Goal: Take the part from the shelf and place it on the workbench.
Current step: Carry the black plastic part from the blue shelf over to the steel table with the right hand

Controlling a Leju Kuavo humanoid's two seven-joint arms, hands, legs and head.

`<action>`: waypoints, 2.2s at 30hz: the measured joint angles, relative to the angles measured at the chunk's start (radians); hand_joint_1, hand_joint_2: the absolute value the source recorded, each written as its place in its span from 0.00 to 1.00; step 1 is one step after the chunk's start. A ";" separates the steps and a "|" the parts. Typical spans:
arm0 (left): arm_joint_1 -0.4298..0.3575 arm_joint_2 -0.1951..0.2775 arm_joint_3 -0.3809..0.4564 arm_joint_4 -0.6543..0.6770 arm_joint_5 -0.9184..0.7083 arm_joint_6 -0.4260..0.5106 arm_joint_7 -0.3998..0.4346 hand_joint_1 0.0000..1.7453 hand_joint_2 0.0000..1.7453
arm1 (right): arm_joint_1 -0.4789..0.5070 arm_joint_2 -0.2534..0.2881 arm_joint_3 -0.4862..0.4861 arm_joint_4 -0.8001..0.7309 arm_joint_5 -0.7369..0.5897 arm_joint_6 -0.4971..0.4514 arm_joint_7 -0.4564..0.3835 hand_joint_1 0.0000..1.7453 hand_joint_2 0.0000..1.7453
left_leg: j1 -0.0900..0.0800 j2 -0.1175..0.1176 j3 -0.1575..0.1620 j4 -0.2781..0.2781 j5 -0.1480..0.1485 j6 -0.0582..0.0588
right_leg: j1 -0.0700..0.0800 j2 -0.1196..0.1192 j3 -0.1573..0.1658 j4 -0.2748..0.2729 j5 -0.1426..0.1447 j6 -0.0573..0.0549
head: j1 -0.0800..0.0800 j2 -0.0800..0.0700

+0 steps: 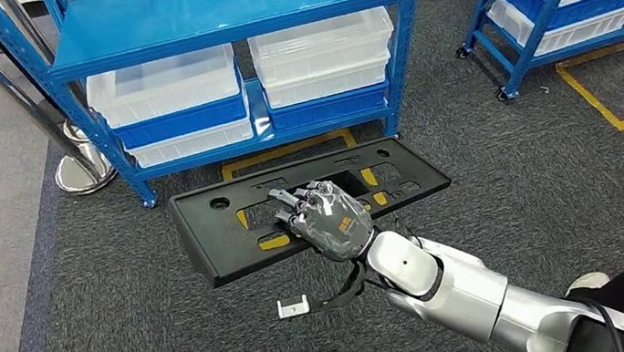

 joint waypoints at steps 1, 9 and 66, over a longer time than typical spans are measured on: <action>-0.001 0.001 0.000 0.000 0.000 -0.003 -0.001 0.00 1.00 | 0.000 0.000 0.000 -0.002 0.000 0.001 -0.004 1.00 1.00 | -0.004 0.000 0.019 -0.035 -0.013 0.007 | -0.001 -0.001 0.001 -0.006 0.010 0.007 | 0.000 0.000; 0.008 0.003 0.000 -0.003 0.000 -0.019 -0.010 0.00 1.00 | 0.007 0.002 0.001 0.002 0.000 0.008 -0.011 1.00 1.00 | -0.001 0.012 -0.060 -0.052 0.076 0.042 | -0.003 0.002 -0.076 0.243 -0.165 0.036 | 0.000 0.000; 0.026 0.005 0.003 -0.008 0.000 -0.024 -0.019 0.00 1.00 | 0.000 0.022 -0.014 0.021 -0.026 0.067 -0.048 1.00 1.00 | 0.022 -0.026 -0.069 -0.028 0.066 0.016 | -0.007 0.073 0.033 0.033 -0.081 0.045 | 0.001 0.000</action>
